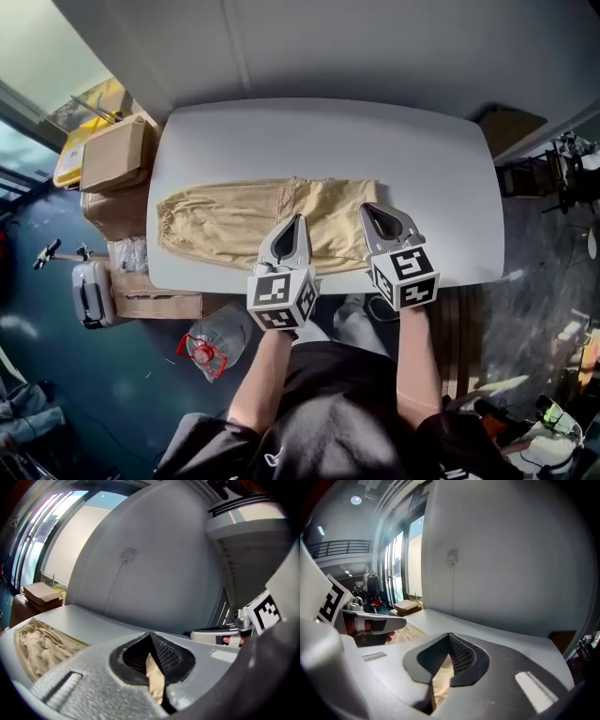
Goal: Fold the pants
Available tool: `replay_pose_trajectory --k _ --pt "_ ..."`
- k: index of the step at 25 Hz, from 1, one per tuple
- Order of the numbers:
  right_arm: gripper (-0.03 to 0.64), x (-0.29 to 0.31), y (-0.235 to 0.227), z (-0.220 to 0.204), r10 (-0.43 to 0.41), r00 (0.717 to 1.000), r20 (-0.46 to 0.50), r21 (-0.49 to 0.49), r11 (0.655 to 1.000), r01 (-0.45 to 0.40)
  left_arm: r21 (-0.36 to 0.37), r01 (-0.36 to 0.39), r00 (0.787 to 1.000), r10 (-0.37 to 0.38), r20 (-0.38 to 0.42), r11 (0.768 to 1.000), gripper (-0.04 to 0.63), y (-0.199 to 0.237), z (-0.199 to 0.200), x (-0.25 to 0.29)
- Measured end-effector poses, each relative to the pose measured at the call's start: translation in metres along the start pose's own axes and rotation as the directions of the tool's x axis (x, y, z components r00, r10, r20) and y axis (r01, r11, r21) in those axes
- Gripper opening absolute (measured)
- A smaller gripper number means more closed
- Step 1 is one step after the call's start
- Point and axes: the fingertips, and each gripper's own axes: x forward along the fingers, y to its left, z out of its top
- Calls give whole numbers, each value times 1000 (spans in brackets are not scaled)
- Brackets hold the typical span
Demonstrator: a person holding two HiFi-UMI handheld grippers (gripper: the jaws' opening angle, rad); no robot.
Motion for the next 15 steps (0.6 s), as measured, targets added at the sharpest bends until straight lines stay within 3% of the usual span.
replay_pose_trajectory --k 6,10,15 --pt "3 -32 -50 -19 -112 994 10 84 990 111 36 94 995 -93 -43 995 3 -50 -14 23" --pt "74 -43 -66 -30 -143 989 43 188 973 132 39 119 991 -117 -66 992 3 -63 -22 28" --pt "152 -41 -70 -55 -124 992 10 248 962 118 46 124 989 -119 -92 991 3 -68 -31 32"
